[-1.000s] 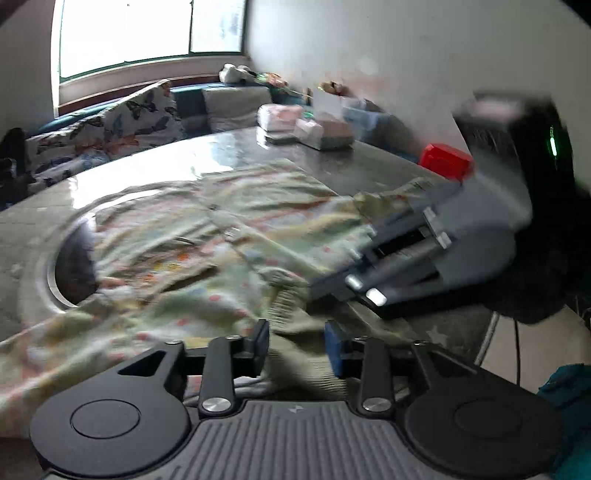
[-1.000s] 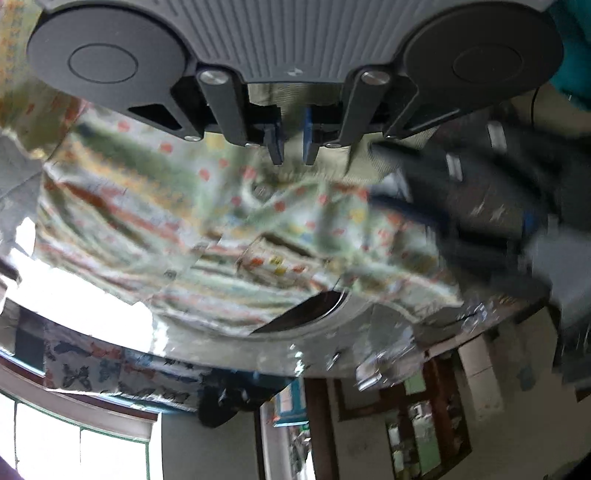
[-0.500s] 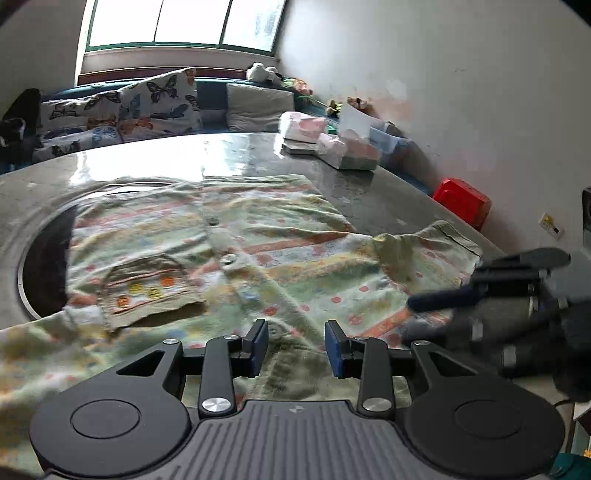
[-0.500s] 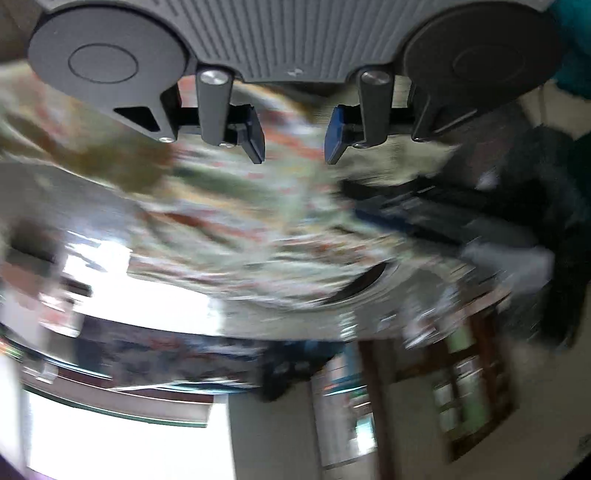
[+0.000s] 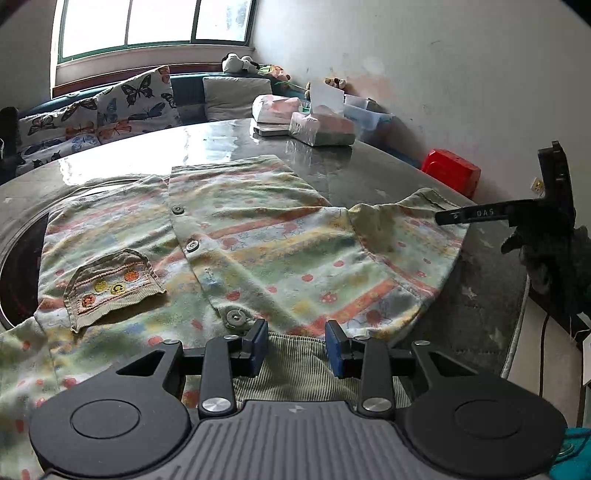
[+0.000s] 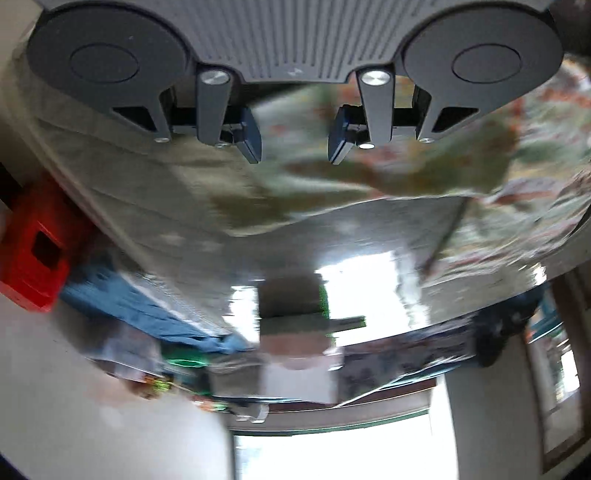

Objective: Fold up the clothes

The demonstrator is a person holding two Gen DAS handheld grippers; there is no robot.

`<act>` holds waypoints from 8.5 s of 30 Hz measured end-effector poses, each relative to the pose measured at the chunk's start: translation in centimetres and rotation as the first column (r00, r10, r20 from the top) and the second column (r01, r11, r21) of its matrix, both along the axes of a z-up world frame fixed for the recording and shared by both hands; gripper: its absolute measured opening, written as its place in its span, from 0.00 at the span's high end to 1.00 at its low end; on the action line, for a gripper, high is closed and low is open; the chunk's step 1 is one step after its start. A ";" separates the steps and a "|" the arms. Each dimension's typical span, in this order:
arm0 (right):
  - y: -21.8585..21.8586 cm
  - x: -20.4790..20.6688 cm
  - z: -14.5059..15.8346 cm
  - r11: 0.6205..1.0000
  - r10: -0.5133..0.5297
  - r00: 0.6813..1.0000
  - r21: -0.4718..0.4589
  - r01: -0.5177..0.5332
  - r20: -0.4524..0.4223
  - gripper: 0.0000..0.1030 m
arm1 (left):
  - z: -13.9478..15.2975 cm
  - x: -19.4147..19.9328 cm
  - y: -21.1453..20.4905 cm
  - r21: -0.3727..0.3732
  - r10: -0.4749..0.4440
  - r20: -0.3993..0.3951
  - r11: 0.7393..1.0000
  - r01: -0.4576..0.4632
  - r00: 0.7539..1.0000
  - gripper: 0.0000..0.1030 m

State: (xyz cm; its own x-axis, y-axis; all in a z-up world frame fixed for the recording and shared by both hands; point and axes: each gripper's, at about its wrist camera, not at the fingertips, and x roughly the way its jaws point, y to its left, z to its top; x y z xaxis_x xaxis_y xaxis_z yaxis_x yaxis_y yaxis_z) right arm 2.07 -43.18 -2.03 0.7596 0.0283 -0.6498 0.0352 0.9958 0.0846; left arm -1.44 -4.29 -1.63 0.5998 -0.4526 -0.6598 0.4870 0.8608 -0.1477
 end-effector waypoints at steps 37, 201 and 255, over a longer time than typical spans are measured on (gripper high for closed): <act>5.7 -3.4 10.0 0.977 0.178 0.942 0.067 -0.204 0.285 0.93 | 1.8 -0.4 1.7 -0.026 0.111 0.057 0.994 -0.110 0.992 0.51; 14.7 0.7 2.4 0.803 0.595 0.800 -0.015 -0.596 0.080 0.52 | 3.0 8.2 2.9 -0.116 0.093 -0.040 0.989 -0.097 0.995 0.67; 18.1 1.8 -0.1 0.830 0.556 0.831 -0.035 -0.556 -0.019 0.32 | 0.6 2.0 7.9 -0.116 0.411 0.039 0.907 -0.405 0.911 0.96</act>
